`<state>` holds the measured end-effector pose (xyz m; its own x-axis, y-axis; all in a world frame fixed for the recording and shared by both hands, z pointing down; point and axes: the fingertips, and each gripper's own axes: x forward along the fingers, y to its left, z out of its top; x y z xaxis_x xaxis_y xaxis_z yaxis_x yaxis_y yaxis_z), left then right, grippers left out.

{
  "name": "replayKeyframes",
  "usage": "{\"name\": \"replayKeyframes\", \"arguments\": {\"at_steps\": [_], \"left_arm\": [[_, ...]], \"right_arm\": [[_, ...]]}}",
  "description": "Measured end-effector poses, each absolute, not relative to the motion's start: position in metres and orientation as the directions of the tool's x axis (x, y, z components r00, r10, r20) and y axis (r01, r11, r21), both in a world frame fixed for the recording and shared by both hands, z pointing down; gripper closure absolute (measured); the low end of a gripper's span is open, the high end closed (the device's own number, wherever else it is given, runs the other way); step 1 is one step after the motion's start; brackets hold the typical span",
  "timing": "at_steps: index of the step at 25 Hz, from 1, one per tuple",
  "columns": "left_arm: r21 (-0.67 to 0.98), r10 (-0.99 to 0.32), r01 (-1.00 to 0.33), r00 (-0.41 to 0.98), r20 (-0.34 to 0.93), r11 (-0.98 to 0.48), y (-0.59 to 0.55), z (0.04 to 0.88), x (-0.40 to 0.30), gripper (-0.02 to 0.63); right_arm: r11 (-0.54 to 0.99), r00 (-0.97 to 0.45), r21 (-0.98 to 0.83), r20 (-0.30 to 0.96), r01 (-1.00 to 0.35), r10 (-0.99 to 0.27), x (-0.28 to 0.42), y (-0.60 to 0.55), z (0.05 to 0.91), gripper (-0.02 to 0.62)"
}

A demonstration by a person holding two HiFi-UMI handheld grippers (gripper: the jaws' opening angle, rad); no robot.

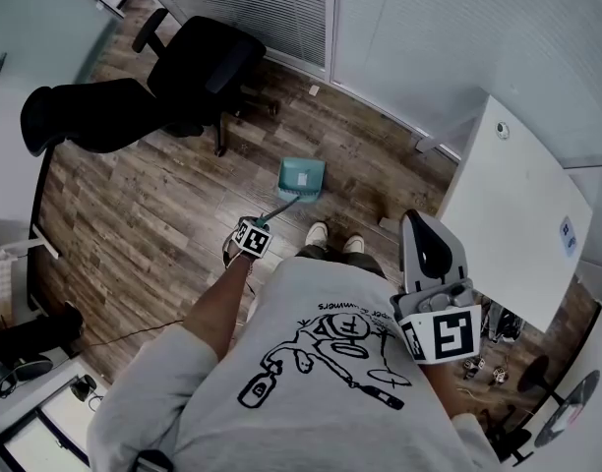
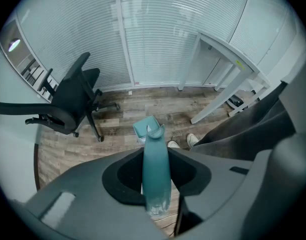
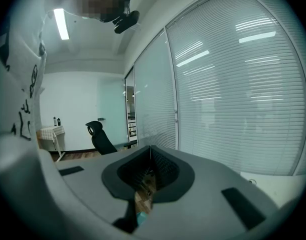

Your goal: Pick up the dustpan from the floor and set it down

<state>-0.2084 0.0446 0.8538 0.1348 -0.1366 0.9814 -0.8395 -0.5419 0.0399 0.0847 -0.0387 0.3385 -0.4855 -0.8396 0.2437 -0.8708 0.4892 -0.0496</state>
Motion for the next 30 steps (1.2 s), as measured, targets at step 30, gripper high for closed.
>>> {"name": "replayKeyframes", "arguments": {"at_steps": [30], "left_arm": [[0.013,-0.427,-0.909,0.209,0.88,-0.417,0.006,0.773,-0.196,0.419]], "right_arm": [[0.517,-0.522,-0.079,0.209,-0.852,-0.827,0.086,-0.034,0.337,0.592]]}}
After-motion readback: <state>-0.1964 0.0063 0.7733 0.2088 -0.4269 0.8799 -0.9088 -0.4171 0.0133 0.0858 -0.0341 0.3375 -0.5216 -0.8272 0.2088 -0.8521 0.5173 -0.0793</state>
